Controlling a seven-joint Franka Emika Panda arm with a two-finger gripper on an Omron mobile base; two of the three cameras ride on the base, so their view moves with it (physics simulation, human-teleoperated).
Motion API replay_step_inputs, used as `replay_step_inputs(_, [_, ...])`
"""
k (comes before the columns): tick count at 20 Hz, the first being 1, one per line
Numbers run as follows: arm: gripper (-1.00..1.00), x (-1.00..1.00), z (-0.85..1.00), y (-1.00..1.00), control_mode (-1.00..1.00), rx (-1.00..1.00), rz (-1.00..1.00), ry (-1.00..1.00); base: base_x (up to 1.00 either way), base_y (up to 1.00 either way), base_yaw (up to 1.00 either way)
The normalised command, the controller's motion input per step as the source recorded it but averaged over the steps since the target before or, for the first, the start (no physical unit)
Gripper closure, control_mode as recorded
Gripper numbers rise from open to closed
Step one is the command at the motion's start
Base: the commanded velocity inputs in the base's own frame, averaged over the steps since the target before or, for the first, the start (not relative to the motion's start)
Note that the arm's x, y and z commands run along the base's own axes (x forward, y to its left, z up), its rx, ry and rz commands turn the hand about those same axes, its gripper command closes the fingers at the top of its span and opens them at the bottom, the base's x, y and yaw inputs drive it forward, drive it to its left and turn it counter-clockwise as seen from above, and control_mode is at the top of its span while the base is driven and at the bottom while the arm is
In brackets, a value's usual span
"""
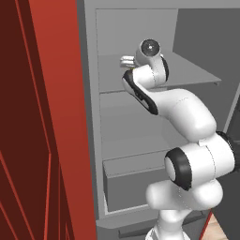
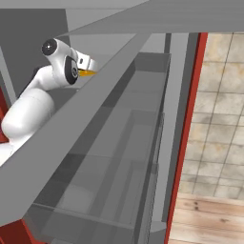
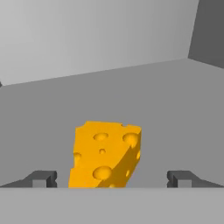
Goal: Take the cheese, fish, and potato from the fridge and place them on the plate on the dining counter to create an appetizer plate.
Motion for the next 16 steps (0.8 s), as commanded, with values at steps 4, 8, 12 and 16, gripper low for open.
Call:
replay_step_inputs(4, [-1.0,0.19,-0.12,0.0,-1.0,0.0,-0.06,0.0,0.0,0.0,0.0])
replay_step_inputs(8, [-1.0,0.21,-0.14,0.0,-1.0,0.0,-0.07,0.0,0.0,0.0,0.0])
replay_step_inputs(12, [-1.0,0.21,-0.13,0.0,-1.0,0.0,-0.07,0.0,0.0,0.0,0.0])
replay_step_inputs(16, [-1.0,0.22,-0.12,0.0,-1.0,0.0,-0.06,0.0,0.0,0.0,0.0])
